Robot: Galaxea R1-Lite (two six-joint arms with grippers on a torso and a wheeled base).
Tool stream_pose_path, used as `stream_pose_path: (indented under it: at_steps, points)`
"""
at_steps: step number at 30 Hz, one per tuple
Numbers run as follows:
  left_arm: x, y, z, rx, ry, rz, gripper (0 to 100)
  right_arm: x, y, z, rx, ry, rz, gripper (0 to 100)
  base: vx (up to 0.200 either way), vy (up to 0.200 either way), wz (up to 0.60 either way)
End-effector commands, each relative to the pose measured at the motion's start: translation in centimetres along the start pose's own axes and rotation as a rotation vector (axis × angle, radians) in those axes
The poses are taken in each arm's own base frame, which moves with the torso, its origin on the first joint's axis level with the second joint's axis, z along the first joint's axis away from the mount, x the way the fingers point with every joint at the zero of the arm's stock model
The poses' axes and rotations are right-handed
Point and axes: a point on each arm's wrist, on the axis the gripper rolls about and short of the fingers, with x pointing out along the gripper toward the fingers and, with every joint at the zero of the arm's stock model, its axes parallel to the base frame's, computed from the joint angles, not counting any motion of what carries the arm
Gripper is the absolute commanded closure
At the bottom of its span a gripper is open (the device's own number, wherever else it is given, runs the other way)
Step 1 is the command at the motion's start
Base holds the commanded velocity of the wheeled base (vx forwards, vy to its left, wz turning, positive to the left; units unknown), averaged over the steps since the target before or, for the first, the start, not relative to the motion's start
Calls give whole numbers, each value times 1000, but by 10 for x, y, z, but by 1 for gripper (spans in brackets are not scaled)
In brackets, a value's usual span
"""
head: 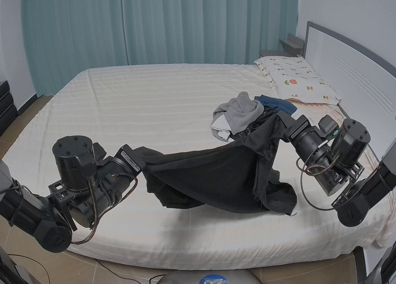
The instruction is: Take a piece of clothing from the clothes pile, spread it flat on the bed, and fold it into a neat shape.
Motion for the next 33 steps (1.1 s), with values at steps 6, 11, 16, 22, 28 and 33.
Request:
stream_pose_path:
  at_steps: [6, 11, 16, 22, 28, 33]
  points:
    - [-1, 2, -1, 9, 1, 2, 100, 4, -6, -2, 1, -16, 3, 100, 0, 200, 0]
    - [-1, 1, -1, 8, 0, 0, 100, 4, -7, -2, 3, -8, 7, 100, 0, 200, 0]
    - [-2, 2, -2, 9, 4, 3, 100, 3, -3, 1, 8, -14, 20, 100, 0, 200, 0]
    - [-2, 2, -1, 8, 0, 0, 100, 2, 0, 2, 16, -30, 44, 100, 0, 200, 0]
    - [-2, 1, 1, 7, -9, -4, 100, -1, 7, 7, 23, -45, 65, 100, 0, 200, 0]
    - [-2, 0, 6, 2, -28, -6, 100, -3, 9, 11, 26, -51, 73, 100, 0, 200, 0]
